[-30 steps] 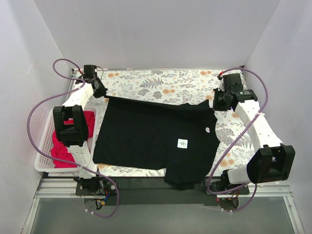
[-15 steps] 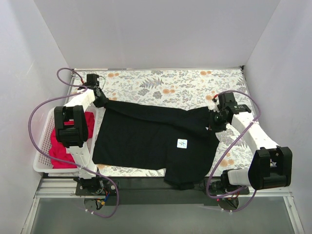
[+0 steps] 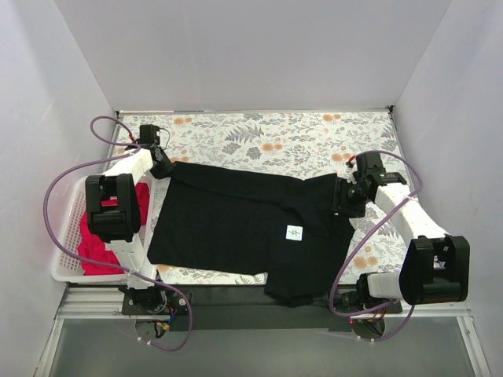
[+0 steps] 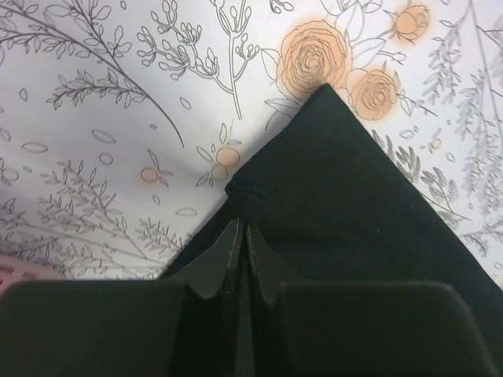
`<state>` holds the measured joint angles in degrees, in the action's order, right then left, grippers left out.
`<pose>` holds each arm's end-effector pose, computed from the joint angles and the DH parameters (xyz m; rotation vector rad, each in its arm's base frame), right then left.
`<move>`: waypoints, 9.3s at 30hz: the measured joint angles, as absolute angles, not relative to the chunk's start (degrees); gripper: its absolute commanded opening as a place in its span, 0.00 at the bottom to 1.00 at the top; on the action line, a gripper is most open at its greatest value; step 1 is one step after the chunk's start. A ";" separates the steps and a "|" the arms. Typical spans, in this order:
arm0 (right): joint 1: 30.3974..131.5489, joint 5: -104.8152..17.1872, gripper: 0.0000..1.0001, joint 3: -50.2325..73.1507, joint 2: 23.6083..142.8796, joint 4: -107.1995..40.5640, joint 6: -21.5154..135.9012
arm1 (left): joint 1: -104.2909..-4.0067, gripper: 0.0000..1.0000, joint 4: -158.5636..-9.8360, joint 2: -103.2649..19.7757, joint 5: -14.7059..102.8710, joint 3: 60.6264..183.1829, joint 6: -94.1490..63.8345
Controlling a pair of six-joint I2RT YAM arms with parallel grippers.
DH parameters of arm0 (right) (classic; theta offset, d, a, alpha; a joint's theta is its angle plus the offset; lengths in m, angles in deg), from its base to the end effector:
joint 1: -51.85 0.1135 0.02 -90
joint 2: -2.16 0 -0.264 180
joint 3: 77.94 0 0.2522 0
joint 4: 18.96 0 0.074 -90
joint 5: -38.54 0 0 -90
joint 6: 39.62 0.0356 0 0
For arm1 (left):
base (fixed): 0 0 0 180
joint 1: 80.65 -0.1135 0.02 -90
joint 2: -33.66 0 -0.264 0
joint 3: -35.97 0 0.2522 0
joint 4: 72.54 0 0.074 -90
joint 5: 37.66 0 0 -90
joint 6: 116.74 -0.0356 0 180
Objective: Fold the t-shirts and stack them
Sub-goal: Fold the tshirt
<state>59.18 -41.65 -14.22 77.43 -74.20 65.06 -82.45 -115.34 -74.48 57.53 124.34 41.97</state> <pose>0.2402 0.0370 0.2181 0.1282 2.7542 0.3403 0.3897 0.0155 0.1819 -1.5720 2.1726 -0.2594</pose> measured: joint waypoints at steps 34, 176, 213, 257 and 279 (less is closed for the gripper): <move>44.43 -24.23 0.32 -3.53 109.97 -32.43 79.35 | -77.80 0.43 -113.59 -81.21 53.10 129.39 42.84; 48.21 -30.35 0.35 -17.89 96.90 -34.42 72.31 | -67.79 0.76 -109.77 -40.88 63.63 99.06 39.89; 47.46 -33.28 0.01 -21.19 87.88 -43.16 75.61 | -74.65 0.61 -110.53 -56.62 61.12 110.64 44.77; 47.46 -31.14 0.01 -18.13 91.59 -41.61 75.81 | -75.85 0.00 -114.16 -89.86 66.43 141.65 44.16; 45.67 -34.92 0.01 -10.75 87.22 -45.65 77.23 | -76.09 0.00 -122.79 -89.69 65.12 148.91 44.31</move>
